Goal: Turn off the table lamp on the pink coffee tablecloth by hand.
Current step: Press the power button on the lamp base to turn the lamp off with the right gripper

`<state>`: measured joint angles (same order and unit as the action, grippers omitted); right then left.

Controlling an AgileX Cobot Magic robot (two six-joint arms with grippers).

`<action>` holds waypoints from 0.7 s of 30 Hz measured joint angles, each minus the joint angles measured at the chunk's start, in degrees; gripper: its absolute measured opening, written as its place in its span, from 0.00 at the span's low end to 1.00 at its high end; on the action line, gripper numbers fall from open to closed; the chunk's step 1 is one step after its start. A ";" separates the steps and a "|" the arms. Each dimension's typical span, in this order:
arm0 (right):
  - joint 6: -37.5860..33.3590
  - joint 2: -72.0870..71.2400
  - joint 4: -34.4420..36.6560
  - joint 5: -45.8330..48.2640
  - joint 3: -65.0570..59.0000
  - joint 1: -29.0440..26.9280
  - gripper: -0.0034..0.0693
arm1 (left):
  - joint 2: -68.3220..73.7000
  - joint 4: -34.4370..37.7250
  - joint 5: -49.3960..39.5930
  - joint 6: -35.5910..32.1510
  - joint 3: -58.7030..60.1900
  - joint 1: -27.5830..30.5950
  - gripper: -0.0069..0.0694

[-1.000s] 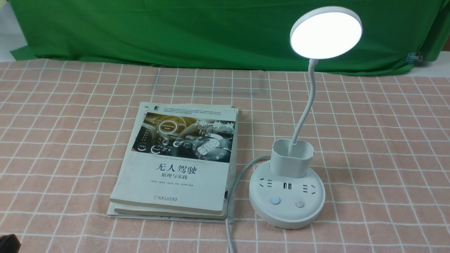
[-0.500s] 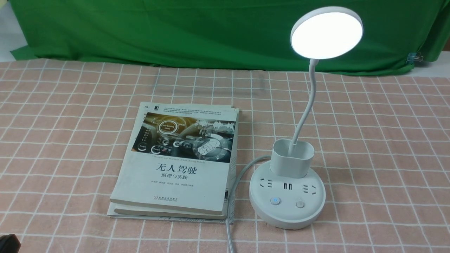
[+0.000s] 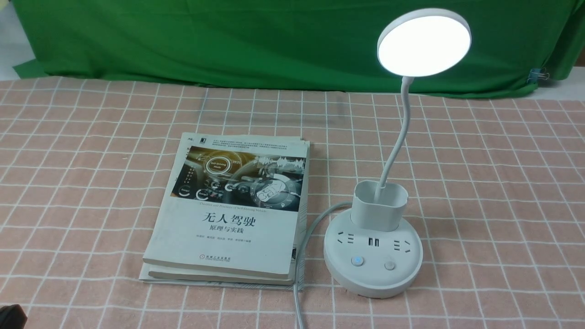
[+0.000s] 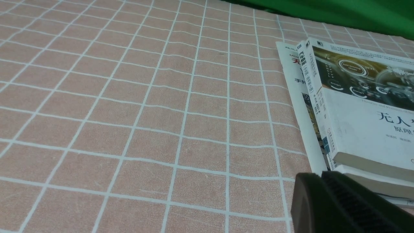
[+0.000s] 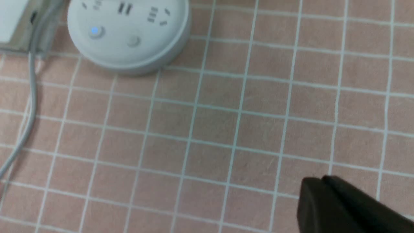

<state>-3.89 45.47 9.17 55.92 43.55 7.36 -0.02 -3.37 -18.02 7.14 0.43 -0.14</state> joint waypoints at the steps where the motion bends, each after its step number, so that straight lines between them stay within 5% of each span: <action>1: -0.25 2.15 0.18 0.58 0.93 0.15 0.13 | 0.00 0.00 0.00 0.00 0.00 0.00 0.10; 5: -0.53 10.02 2.11 1.30 3.61 2.76 0.13 | 0.00 0.00 0.00 0.00 0.00 0.00 0.10; 14: 5.44 29.97 -0.33 -7.55 8.64 26.03 0.13 | 0.00 0.00 0.00 0.00 0.00 0.00 0.10; 21: 7.24 41.16 -1.60 -10.69 14.91 31.27 0.14 | 0.00 0.00 0.00 0.00 0.00 0.00 0.10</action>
<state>3.35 86.62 7.57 45.23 58.46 38.64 -0.02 -3.37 -18.02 7.14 0.43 -0.14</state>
